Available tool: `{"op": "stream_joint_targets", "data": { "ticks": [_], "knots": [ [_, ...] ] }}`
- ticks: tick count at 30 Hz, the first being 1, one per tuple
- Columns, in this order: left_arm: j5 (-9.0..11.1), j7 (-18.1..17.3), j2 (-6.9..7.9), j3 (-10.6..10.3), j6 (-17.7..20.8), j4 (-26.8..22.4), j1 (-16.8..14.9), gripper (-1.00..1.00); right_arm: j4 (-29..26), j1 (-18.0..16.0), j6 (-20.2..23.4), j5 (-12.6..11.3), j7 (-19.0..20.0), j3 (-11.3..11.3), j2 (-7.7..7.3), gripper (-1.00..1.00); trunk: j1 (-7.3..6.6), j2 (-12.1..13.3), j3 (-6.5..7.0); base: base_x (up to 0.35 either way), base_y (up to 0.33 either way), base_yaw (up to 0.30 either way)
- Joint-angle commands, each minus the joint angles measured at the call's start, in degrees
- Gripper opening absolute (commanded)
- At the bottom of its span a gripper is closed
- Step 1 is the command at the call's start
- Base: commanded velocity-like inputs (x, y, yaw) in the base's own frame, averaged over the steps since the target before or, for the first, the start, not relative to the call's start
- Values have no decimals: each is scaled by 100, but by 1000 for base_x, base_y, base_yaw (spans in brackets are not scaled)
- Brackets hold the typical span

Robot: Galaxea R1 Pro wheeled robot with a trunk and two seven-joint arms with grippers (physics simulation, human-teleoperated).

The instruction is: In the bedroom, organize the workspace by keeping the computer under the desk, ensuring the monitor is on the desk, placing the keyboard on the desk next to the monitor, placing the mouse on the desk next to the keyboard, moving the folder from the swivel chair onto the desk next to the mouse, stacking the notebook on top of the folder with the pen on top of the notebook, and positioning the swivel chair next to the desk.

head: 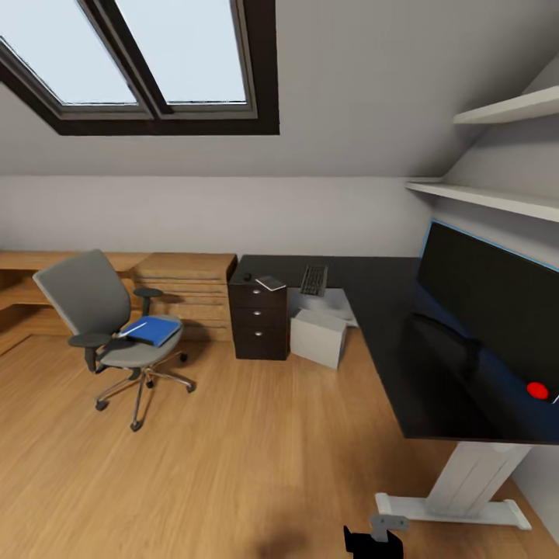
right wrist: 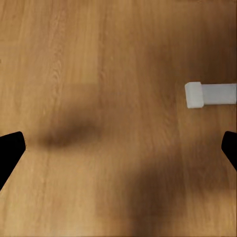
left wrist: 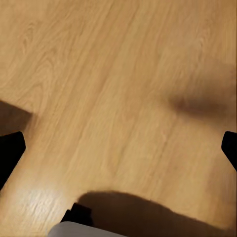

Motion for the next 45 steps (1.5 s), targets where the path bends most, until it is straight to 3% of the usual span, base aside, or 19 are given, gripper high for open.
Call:
{"op": "stream_joint_targets", "data": {
  "ticks": [1,19,45],
  "knots": [
    [40,1,-1,-9,-16,4,-4,100,11,-6,-25,52,-11,-49,-2,100,4,-4,-4,288,237,0],
    [32,0,-1,-9,-21,4,-4,100,10,-6,-31,60,-11,-50,-10,100,4,-4,3,315,61,0],
    [32,-8,-1,-9,-25,4,-4,100,10,-6,-33,61,-11,-50,-9,100,4,-4,3,314,146,0]
  ]
}}
